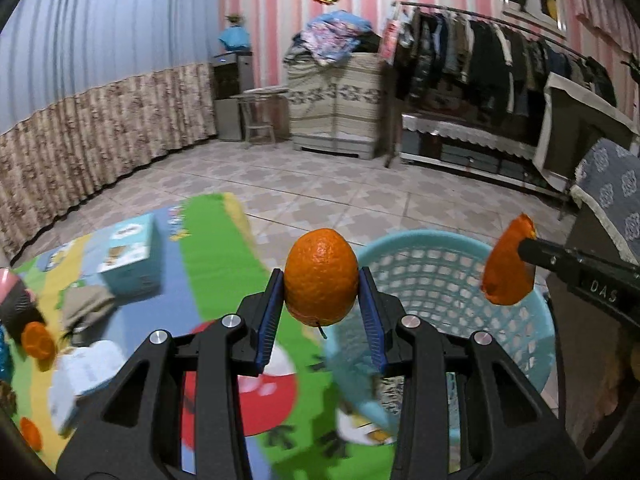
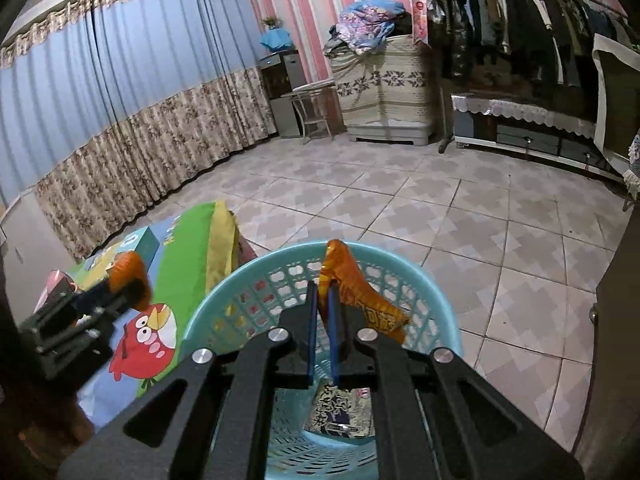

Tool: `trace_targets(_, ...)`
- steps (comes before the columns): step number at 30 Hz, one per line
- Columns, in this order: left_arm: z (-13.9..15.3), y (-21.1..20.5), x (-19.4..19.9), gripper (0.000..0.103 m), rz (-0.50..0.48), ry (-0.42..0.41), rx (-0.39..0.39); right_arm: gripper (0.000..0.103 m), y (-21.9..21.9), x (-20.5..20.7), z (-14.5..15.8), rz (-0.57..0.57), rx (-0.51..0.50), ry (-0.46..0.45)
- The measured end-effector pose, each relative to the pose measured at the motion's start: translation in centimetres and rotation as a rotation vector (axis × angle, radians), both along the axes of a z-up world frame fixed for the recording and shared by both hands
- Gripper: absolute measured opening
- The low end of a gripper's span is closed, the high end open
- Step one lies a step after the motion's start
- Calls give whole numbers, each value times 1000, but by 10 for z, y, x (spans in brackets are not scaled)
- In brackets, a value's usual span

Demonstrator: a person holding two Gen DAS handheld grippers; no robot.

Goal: Collect trash
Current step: 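Carry the orange and chip bag over the basket and release both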

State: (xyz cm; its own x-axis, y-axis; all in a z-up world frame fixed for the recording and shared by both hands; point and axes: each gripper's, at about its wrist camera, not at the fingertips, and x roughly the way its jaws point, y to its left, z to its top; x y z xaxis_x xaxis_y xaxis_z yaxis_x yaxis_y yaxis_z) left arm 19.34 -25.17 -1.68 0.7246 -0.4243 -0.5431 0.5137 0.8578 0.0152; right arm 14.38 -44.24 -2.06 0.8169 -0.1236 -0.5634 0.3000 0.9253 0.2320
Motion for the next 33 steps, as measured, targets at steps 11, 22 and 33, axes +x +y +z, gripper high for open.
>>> trace_targets(11, -13, -40, 6, 41, -72, 31, 13, 5, -9, -1, -5, -7, 27, 6)
trace_targets(22, -2, -24, 15, 68, 1, -6, 12, 5, -6, 1, -6, 12, 22, 13)
trace_targets(33, 14, 21, 7, 84, 96, -74, -4, 8, 14, 14, -10, 53, 11, 38)
